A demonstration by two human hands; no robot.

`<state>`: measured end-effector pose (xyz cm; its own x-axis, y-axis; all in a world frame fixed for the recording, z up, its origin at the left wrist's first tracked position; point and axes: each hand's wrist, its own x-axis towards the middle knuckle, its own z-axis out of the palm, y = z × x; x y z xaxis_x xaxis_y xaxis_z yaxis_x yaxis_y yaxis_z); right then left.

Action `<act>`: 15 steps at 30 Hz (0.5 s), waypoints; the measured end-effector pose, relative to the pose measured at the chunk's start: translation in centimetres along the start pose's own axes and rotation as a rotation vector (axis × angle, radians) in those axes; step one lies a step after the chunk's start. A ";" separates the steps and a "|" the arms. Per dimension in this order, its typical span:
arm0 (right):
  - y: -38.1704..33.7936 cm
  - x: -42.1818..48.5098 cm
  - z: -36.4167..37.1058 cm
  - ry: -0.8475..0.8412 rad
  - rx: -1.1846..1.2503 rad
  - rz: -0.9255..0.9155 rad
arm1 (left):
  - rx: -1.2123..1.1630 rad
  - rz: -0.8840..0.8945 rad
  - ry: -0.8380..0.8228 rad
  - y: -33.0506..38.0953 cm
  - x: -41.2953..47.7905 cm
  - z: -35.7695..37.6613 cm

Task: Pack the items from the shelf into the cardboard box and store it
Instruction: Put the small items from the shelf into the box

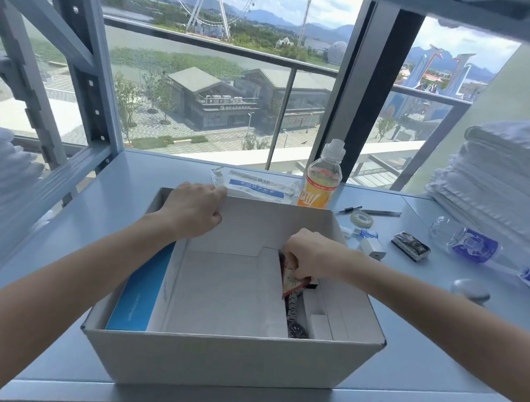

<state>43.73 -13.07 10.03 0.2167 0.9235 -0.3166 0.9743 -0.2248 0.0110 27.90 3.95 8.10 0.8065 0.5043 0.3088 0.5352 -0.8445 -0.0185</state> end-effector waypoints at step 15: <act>0.4 0.1 -0.1 0.184 0.057 0.118 | -0.006 -0.008 -0.002 0.3 -0.3 -0.4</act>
<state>44.17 -12.99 10.11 0.3412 0.9298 -0.1379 0.9378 -0.3467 -0.0176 27.71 3.49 8.38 0.8025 0.5113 0.3074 0.5402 -0.8414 -0.0107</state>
